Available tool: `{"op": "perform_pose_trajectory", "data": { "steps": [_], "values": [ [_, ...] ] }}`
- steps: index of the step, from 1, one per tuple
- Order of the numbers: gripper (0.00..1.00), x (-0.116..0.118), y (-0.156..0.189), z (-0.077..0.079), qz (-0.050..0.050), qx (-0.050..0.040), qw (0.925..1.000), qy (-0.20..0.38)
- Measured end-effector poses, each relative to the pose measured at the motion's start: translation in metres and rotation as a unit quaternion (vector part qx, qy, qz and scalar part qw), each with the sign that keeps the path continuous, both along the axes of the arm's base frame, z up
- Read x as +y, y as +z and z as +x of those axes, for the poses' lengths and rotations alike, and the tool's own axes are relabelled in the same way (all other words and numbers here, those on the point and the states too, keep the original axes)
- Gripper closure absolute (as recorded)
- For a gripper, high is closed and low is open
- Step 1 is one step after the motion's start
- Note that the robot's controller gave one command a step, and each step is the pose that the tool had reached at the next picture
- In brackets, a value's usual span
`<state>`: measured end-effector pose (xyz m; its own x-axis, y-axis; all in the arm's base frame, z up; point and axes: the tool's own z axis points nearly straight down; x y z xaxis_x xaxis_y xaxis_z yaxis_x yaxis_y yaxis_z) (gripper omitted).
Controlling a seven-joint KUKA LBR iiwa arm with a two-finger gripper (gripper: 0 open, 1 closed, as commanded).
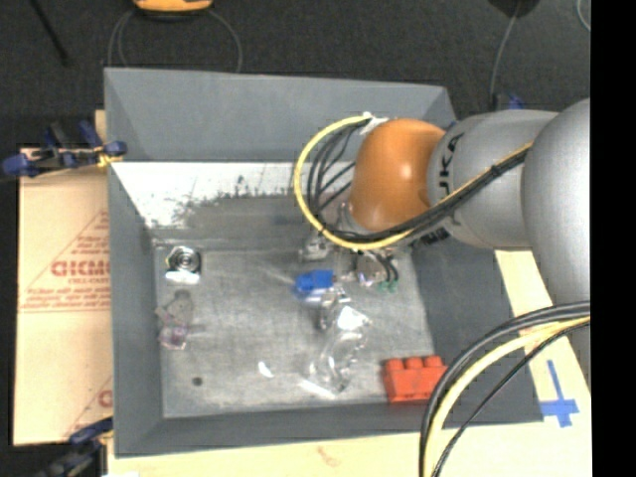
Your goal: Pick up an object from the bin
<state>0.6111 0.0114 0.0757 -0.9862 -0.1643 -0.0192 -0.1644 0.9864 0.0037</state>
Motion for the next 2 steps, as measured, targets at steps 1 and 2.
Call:
{"op": "perform_pose_trajectory", "data": {
  "steps": [1,2],
  "values": [
    [1.00,0.000,0.003,0.002,-0.001,-0.0021,1.0000,0.000],
    [1.00,0.032,0.132,0.010,-0.002,0.0024,0.9999,-0.010]
  ]
}}
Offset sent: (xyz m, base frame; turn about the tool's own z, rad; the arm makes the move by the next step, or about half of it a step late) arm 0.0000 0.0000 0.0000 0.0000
